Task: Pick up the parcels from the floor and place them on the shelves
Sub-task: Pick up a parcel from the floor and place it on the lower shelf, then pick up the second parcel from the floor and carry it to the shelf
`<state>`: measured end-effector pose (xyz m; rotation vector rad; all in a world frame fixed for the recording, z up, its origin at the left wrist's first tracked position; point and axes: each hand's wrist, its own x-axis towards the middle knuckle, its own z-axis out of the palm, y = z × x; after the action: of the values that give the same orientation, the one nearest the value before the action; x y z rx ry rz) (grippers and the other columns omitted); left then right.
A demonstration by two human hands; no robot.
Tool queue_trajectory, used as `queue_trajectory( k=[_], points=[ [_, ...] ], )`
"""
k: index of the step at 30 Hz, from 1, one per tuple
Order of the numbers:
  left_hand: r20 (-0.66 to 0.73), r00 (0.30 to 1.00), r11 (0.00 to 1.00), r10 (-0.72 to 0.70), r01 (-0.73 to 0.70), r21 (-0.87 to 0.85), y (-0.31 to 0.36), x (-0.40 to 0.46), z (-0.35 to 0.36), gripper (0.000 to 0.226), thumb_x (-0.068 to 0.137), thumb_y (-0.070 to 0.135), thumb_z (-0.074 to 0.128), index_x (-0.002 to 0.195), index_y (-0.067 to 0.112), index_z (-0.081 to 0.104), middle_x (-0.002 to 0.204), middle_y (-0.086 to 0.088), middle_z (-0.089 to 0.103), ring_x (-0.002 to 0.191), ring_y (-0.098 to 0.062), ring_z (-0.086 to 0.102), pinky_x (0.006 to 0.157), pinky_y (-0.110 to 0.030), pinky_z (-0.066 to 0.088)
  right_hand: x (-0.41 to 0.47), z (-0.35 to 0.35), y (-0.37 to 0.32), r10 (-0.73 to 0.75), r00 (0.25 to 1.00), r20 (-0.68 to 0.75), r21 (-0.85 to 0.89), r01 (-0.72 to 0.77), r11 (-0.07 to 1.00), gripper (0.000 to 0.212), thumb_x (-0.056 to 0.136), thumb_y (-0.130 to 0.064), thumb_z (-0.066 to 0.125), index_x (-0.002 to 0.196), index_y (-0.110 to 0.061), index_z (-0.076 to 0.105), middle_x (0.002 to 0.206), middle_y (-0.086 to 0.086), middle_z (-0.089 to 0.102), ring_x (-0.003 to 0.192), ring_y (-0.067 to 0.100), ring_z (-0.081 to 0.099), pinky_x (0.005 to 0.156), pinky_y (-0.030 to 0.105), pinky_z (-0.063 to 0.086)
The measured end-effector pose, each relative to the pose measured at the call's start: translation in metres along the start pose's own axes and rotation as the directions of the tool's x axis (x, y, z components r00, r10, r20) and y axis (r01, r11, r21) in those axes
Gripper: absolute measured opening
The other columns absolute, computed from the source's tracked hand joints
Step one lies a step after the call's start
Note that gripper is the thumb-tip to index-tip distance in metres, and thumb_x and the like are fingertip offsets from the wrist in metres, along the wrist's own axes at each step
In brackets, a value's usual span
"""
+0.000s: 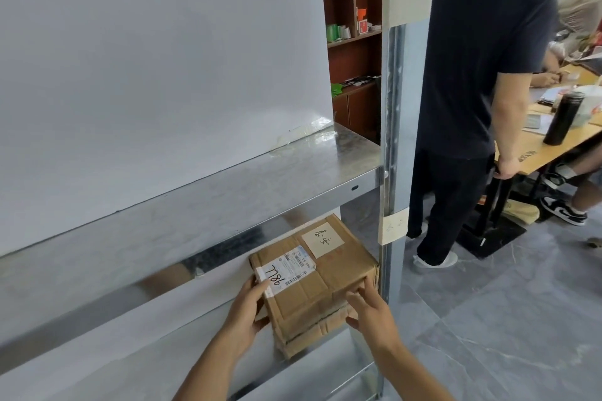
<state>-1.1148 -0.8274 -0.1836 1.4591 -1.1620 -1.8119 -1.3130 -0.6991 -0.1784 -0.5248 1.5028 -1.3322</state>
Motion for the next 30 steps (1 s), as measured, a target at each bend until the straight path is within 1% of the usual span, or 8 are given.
queue_trajectory(
  k=[4, 6, 9, 11, 15, 18, 25, 30],
  points=[
    [-0.117, 0.992, 0.998, 0.043, -0.037, 0.055, -0.007, -0.013, -0.002, 0.052, 0.104, 0.05, 0.047, 0.153, 0.036, 0.044, 0.162, -0.003, 0.047, 0.149, -0.031, 0.041, 0.119, -0.058, 0.038, -0.006, -0.011, -0.005, -0.016, 1.0, 0.02, 0.061, 0.015, 0.998, 0.028, 0.108, -0.018, 0.047, 0.127, -0.036, 0.055, 0.144, -0.002, 0.052, 0.132, 0.028, 0.051, 0.116, 0.051, 0.042],
    [-0.198, 0.975, 0.995, 0.099, -0.095, 0.027, -0.009, -0.028, -0.005, 0.054, 0.108, 0.042, 0.042, 0.16, 0.029, 0.034, 0.17, -0.001, 0.032, 0.158, -0.025, 0.026, 0.126, -0.055, 0.025, -0.011, -0.018, -0.008, -0.03, 1.0, 0.002, 0.135, 0.03, 0.99, 0.043, 0.108, -0.021, 0.045, 0.149, -0.033, 0.045, 0.15, -0.005, 0.046, 0.141, 0.028, 0.047, 0.118, 0.05, 0.04],
    [-0.306, 0.937, 0.969, 0.167, -0.214, -0.125, -0.016, -0.061, -0.023, 0.048, 0.111, 0.031, 0.036, 0.158, 0.023, 0.04, 0.168, 0.002, 0.036, 0.157, -0.019, 0.027, 0.128, -0.051, 0.02, -0.022, -0.021, -0.006, -0.075, 0.997, -0.013, 0.237, 0.076, 0.968, 0.046, 0.107, -0.026, 0.047, 0.152, -0.036, 0.043, 0.163, -0.001, 0.041, 0.144, 0.025, 0.046, 0.118, 0.051, 0.04],
    [-0.329, 0.935, 0.923, 0.129, -0.235, -0.305, -0.022, -0.085, -0.042, 0.048, 0.11, 0.03, 0.035, 0.155, 0.018, 0.046, 0.163, 0.0, 0.044, 0.155, -0.023, 0.034, 0.127, -0.054, 0.024, -0.028, -0.022, -0.005, -0.1, 0.995, -0.025, 0.311, 0.103, 0.945, 0.051, 0.107, -0.026, 0.047, 0.157, -0.029, 0.037, 0.159, 0.004, 0.047, 0.139, 0.025, 0.052, 0.117, 0.053, 0.042],
    [-0.327, 0.943, 0.804, 0.056, -0.237, -0.546, -0.042, -0.143, -0.093, 0.052, 0.103, 0.037, 0.044, 0.144, 0.011, 0.059, 0.151, -0.012, 0.06, 0.144, -0.036, 0.05, 0.122, -0.059, 0.031, -0.04, -0.001, -0.005, -0.11, 0.99, 0.09, 0.441, 0.059, 0.895, 0.038, 0.108, -0.027, 0.044, 0.146, -0.031, 0.052, 0.142, 0.004, 0.063, 0.128, 0.029, 0.063, 0.106, 0.051, 0.049],
    [-0.399, 0.913, 0.756, 0.086, -0.32, -0.571, -0.057, -0.184, -0.129, 0.056, 0.086, 0.04, 0.061, 0.133, 0.011, 0.07, 0.144, -0.015, 0.066, 0.133, -0.038, 0.062, 0.118, -0.059, 0.036, -0.057, 0.033, -0.002, -0.093, 0.973, 0.211, 0.449, -0.012, 0.893, 0.039, 0.109, -0.031, 0.039, 0.143, -0.028, 0.056, 0.141, 0.005, 0.065, 0.129, 0.034, 0.062, 0.106, 0.05, 0.049],
    [-0.536, 0.836, 0.622, 0.114, -0.481, -0.618, -0.113, -0.297, -0.234, 0.056, 0.102, 0.042, 0.045, 0.146, 0.01, 0.059, 0.145, -0.017, 0.065, 0.13, -0.038, 0.064, 0.115, -0.059, 0.044, -0.133, 0.162, 0.025, -0.043, 0.865, 0.5, 0.286, -0.119, 0.951, 0.042, 0.109, -0.035, 0.04, 0.144, -0.022, 0.058, 0.141, 0.008, 0.065, 0.125, 0.035, 0.065, 0.107, 0.055, 0.049],
    [-0.689, 0.72, 0.451, 0.075, -0.641, -0.621, -0.179, -0.405, -0.33, 0.056, 0.103, 0.042, 0.042, 0.145, 0.009, 0.059, 0.143, -0.018, 0.066, 0.127, -0.039, 0.067, 0.101, -0.059, 0.056, -0.218, 0.272, 0.076, 0.075, 0.731, 0.679, 0.116, -0.207, 0.971, 0.046, 0.11, -0.038, 0.033, 0.146, -0.022, 0.057, 0.144, 0.009, 0.064, 0.128, 0.036, 0.063, 0.11, 0.056, 0.046]
  ],
)
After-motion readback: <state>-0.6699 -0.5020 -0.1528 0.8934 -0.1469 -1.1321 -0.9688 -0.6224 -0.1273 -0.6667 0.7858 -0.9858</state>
